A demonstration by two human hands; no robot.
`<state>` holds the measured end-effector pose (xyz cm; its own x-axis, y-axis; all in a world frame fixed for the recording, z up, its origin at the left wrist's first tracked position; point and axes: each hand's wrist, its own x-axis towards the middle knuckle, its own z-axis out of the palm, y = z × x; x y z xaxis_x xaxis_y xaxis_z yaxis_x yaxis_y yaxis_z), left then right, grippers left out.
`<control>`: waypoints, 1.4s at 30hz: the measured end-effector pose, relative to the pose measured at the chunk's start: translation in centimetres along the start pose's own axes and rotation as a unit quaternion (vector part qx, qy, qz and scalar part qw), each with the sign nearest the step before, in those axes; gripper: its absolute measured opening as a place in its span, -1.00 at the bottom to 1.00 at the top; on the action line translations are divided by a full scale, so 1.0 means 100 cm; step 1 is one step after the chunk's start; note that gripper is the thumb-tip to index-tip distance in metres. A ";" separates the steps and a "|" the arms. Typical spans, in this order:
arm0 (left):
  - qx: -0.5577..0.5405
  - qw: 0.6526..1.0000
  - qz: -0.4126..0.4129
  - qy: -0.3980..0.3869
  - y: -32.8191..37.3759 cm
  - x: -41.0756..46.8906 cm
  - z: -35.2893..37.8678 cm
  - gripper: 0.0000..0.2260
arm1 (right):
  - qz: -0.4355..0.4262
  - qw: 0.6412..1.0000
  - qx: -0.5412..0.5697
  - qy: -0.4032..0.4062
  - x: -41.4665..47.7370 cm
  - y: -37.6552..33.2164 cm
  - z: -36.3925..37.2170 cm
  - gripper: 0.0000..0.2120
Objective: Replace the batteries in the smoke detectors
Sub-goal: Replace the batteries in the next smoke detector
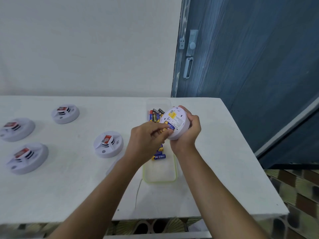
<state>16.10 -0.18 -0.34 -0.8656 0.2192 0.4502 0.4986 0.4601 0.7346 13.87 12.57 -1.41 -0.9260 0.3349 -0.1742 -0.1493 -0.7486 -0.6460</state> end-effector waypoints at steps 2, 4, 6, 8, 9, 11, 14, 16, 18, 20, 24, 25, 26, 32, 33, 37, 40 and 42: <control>0.021 0.999 0.013 -0.042 -0.001 -0.002 -0.001 -0.87 | -0.003 1.000 0.000 0.002 0.001 0.000 0.001 -0.65; 0.008 0.998 -0.006 -0.068 -0.003 -0.004 -0.002 -0.83 | -0.012 1.000 -0.003 0.002 0.002 0.002 0.001 -0.64; -0.010 0.996 -0.032 -0.080 -0.004 -0.004 -0.004 -0.80 | -0.019 1.000 -0.004 0.003 0.001 0.004 0.001 -0.64; -0.025 0.995 -0.047 -0.088 -0.004 -0.004 -0.006 -0.81 | -0.021 1.000 -0.010 -0.001 0.000 0.005 0.002 -0.64; -0.030 0.994 -0.055 -0.087 -0.004 -0.004 -0.007 -0.82 | -0.019 1.000 -0.015 -0.003 -0.001 0.006 0.003 -0.62; -0.045 0.993 -0.080 -0.075 -0.004 -0.004 -0.009 -0.84 | -0.015 0.999 -0.029 -0.001 -0.002 0.009 0.004 -0.60; -0.064 0.990 -0.118 -0.037 -0.004 -0.007 -0.007 -0.85 | -0.011 0.999 -0.036 0.003 -0.004 0.013 0.007 -0.58; -0.092 0.983 -0.161 -0.011 -0.004 -0.007 -0.006 -0.86 | -0.005 0.999 -0.040 -0.003 -0.004 0.013 0.010 -0.62; -0.135 0.970 -0.203 0.006 -0.003 -0.006 -0.008 -0.90 | 0.012 0.999 -0.037 -0.024 -0.005 0.013 0.012 -0.70; -0.176 0.959 -0.223 0.013 -0.004 -0.005 -0.010 -0.91 | 0.023 0.998 -0.035 -0.037 -0.005 0.014 0.014 -0.72; -0.236 0.939 -0.250 0.023 -0.002 -0.004 -0.014 -0.91 | 0.025 0.998 -0.034 -0.044 -0.005 0.018 0.018 -0.62; -0.253 0.932 -0.260 0.023 -0.002 -0.005 -0.015 -0.90 | 0.026 0.998 -0.034 -0.048 -0.004 0.019 0.019 -0.60; -0.270 0.924 -0.270 0.021 -0.002 -0.004 -0.016 -0.89 | 0.027 0.998 -0.032 -0.050 -0.004 0.020 0.019 -0.59; -0.362 0.859 -0.362 -0.015 -0.015 -0.001 -0.023 -0.69 | 0.043 0.996 -0.019 -0.070 -0.005 0.028 0.020 -0.57; -0.367 0.853 -0.371 -0.020 -0.018 -0.001 -0.024 -0.66 | 0.045 0.996 -0.020 -0.074 -0.005 0.029 0.021 -0.57; -0.311 0.876 -0.365 -0.048 -0.019 -0.004 -0.030 -0.66 | 0.055 0.995 -0.014 -0.080 -0.006 0.033 0.022 -0.59; -0.089 0.949 -0.297 -0.048 -0.024 -0.006 -0.039 -0.61 | 0.069 0.994 -0.036 -0.074 -0.006 0.038 0.018 -0.57; 0.032 0.969 -0.239 -0.062 -0.028 -0.008 -0.047 -0.61 | 0.078 0.994 -0.041 -0.062 -0.006 0.041 0.017 -0.57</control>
<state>15.57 -5.72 -0.33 -0.9977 0.0674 -0.0004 0.0393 0.5854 0.8098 13.24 8.34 -2.68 -0.9721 0.1405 -0.1876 0.0245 -0.7351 -0.6775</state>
